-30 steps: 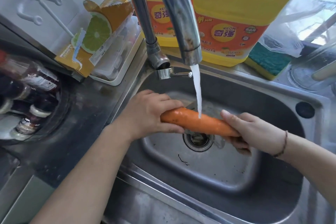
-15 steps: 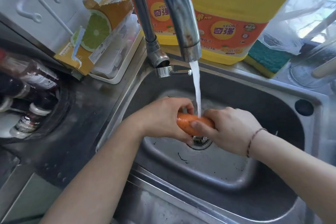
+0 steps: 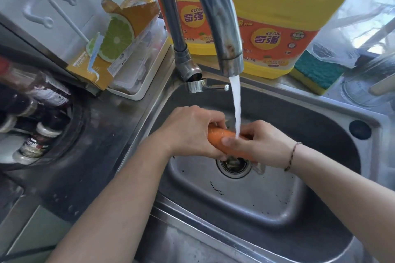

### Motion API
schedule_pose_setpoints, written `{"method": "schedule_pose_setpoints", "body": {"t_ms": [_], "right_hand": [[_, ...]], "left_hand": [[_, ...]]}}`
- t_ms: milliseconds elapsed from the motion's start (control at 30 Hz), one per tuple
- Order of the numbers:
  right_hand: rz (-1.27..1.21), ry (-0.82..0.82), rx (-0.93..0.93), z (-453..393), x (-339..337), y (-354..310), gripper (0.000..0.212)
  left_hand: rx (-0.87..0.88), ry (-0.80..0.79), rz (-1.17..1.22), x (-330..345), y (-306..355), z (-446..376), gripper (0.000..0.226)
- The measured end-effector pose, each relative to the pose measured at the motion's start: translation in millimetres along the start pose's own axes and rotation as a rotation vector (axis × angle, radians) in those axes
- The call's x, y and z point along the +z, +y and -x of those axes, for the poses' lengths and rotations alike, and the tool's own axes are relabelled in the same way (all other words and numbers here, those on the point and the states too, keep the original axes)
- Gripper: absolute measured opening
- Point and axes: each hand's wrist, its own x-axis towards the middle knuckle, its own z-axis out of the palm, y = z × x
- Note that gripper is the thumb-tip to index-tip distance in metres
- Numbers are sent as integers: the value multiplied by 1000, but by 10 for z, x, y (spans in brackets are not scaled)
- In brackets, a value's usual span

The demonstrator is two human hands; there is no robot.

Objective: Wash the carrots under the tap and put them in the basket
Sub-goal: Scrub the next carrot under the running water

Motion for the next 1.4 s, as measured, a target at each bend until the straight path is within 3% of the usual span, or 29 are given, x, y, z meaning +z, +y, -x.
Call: {"method": "schedule_pose_setpoints", "body": {"t_ms": [200, 367, 500, 667, 767, 867, 967, 1100, 1167, 1267, 1400], "right_hand": [[97, 139, 78, 38, 61, -34, 56], [-173, 38, 88, 79, 58, -27, 31], [-203, 52, 150, 59, 73, -63, 26], [-122, 69, 172, 38, 88, -82, 44], [-131, 69, 134, 23, 80, -7, 40], [-150, 50, 77, 39, 90, 54, 61], [-190, 66, 81, 33, 113, 76, 63], [-68, 107, 109, -3, 181, 87, 70], [-11, 102, 25, 24, 200, 124, 60], [-152, 5, -67, 95, 186, 188, 29], [-230, 39, -21, 105, 200, 187, 21]], "left_hand": [[38, -35, -2, -53, 38, -83, 52], [75, -77, -33, -113, -15, -106, 55], [80, -69, -31, -101, 10, -101, 54], [79, -76, 3, -68, 18, -114, 53], [82, -92, 3, -50, 26, -125, 53], [101, -84, -1, -30, 39, -123, 51], [109, -70, -16, -17, 37, -129, 50], [122, -69, -14, 21, 61, -139, 46], [104, -91, 20, 20, 19, -129, 47], [110, -145, 46, 4, -45, -120, 52], [115, -151, 64, 13, -23, -140, 51]]}}
